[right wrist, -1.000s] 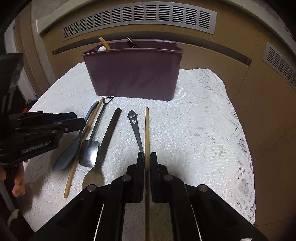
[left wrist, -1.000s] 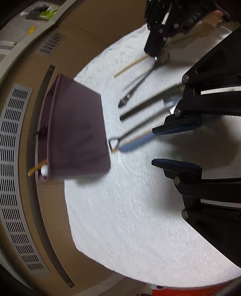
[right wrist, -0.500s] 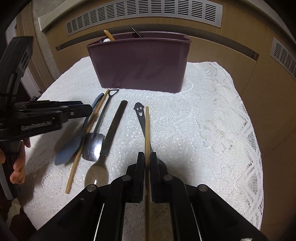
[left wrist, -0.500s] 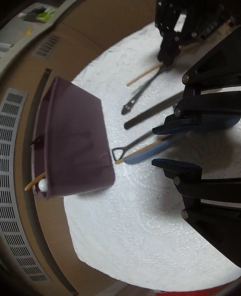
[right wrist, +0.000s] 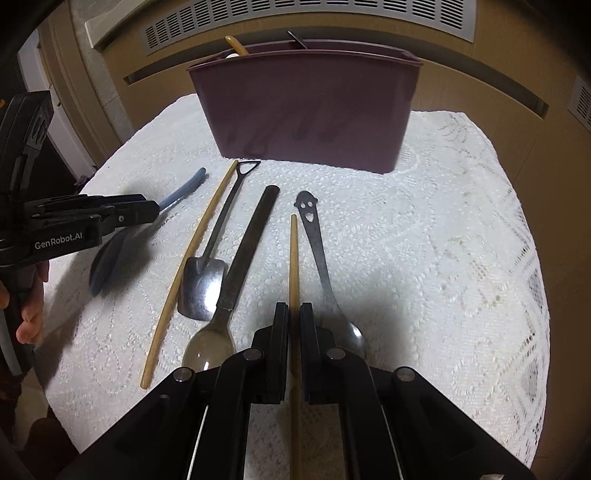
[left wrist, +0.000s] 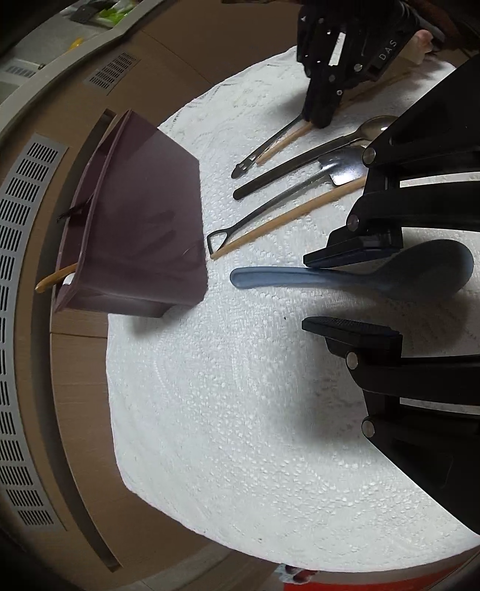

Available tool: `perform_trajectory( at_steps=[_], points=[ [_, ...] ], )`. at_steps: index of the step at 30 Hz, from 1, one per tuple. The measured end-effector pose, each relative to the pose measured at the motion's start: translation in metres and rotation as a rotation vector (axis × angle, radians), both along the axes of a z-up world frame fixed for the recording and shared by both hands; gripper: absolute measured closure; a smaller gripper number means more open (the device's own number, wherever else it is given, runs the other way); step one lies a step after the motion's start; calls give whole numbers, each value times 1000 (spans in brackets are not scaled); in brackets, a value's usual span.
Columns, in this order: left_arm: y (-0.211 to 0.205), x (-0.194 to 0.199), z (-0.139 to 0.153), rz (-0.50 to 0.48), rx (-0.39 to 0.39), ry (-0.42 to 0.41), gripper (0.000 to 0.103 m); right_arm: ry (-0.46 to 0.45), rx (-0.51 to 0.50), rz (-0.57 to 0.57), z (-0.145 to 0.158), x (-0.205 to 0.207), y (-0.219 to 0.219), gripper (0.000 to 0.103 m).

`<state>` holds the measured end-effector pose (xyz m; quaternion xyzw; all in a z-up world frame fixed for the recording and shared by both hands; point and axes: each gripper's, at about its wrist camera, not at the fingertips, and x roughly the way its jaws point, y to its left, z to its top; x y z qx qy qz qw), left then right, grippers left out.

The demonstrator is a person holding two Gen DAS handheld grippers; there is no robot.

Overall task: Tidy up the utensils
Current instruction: 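Grasp the blue spatula with the left gripper while the right holds the chopstick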

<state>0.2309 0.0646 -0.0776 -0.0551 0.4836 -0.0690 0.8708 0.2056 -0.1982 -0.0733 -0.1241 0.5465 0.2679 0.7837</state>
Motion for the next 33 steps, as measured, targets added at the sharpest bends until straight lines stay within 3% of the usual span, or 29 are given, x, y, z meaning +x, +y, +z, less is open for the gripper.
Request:
perform_trajectory(
  at_steps=[6, 10, 17, 19, 20, 21, 28, 33],
  points=[
    [-11, 7, 1, -32, -16, 21, 74, -16, -35, 52, -5, 15, 20, 95],
    [-19, 15, 0, -39, 30, 33, 74, -42, -61, 62, -3, 19, 29, 98],
    [-30, 39, -3, -54, 97, 50, 76, -138, 21, -7, 28, 12, 10, 98],
    [-32, 40, -3, -84, 110, 43, 80, -182, 34, -24, 40, 7, 2, 98],
    [-32, 38, -2, -95, 101, 35, 90, -195, 40, -29, 45, 5, -2, 98],
    [-29, 36, 0, -96, 76, 31, 91, -207, 54, -37, 51, 3, -6, 98],
    [-13, -26, 55, -41, -71, -199, 90, -248, 136, -74, 82, -6, -27, 98],
    [-11, -50, 81, -31, -69, -315, 91, -267, 135, -78, 87, -8, -26, 98]
  ],
)
